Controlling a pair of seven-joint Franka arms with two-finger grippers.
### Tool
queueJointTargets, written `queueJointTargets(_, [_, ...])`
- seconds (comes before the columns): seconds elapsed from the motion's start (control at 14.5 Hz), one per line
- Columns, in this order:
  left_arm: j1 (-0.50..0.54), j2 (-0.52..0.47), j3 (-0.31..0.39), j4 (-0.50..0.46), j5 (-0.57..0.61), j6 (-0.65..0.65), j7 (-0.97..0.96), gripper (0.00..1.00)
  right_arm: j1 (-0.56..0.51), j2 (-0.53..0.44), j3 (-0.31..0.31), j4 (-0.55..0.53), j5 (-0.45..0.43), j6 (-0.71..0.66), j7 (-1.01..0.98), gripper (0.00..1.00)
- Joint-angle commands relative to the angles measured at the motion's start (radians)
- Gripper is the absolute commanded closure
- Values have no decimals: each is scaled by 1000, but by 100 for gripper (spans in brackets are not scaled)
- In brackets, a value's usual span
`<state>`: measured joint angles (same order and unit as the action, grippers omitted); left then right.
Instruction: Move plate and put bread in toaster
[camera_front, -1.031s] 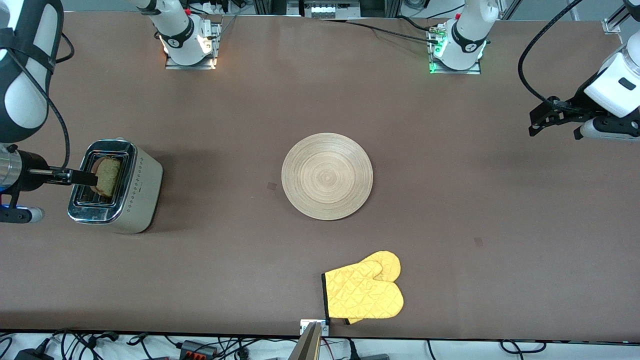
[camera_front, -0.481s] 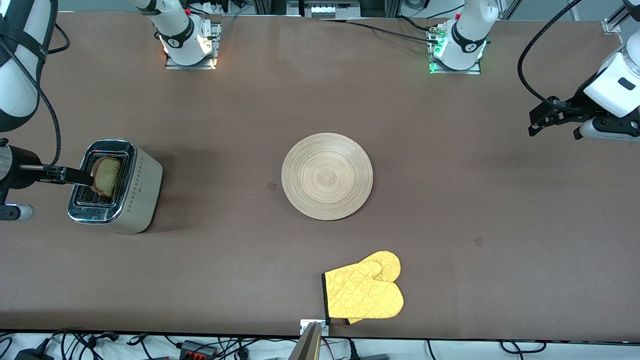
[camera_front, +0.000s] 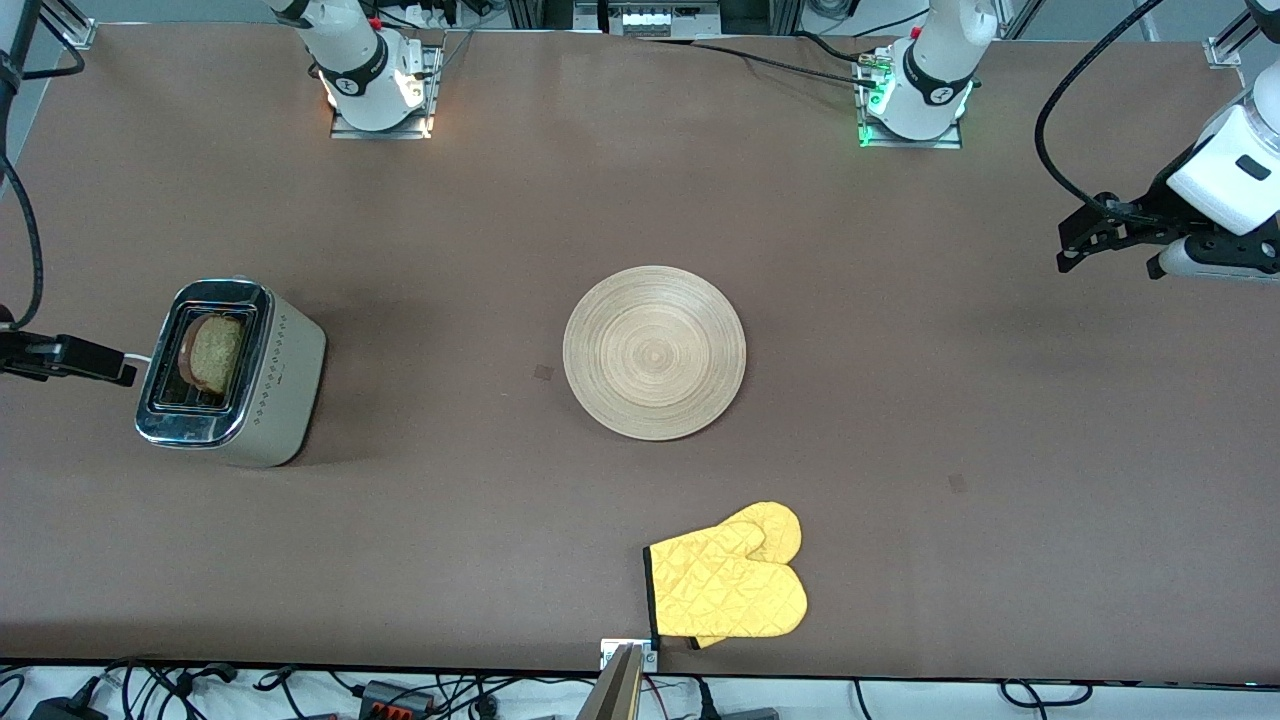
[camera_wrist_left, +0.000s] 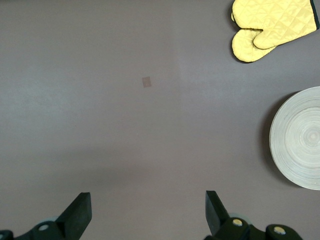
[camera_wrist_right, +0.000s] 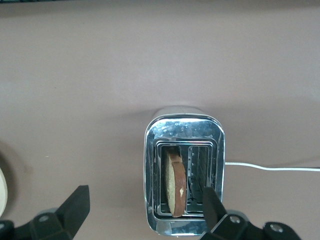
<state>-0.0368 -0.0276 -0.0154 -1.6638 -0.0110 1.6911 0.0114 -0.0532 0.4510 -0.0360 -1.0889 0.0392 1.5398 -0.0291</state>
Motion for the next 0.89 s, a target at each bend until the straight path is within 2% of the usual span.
queueJointTargets(0.0, [-3,15,3,30,8,-16,13,0,-33,-115,50,-172,-22,72,20,0])
queueJointTargets(0.21, [-2,17,3,30,8,-16,13,0,-33,-193,50,-290,-27,109,15,0])
queueJointTargets(0.48, [-2,15,3,30,8,-16,13,0,-31,-250,45,-340,-30,65,15,0])
queueJointTargets(0.62, [-2,17,3,30,8,-16,13,0,-28,-329,47,-434,-67,78,18,0])
queueJointTargets(0.83, [-2,17,5,30,8,-16,13,0,-28,-396,47,-544,-70,138,17,0])
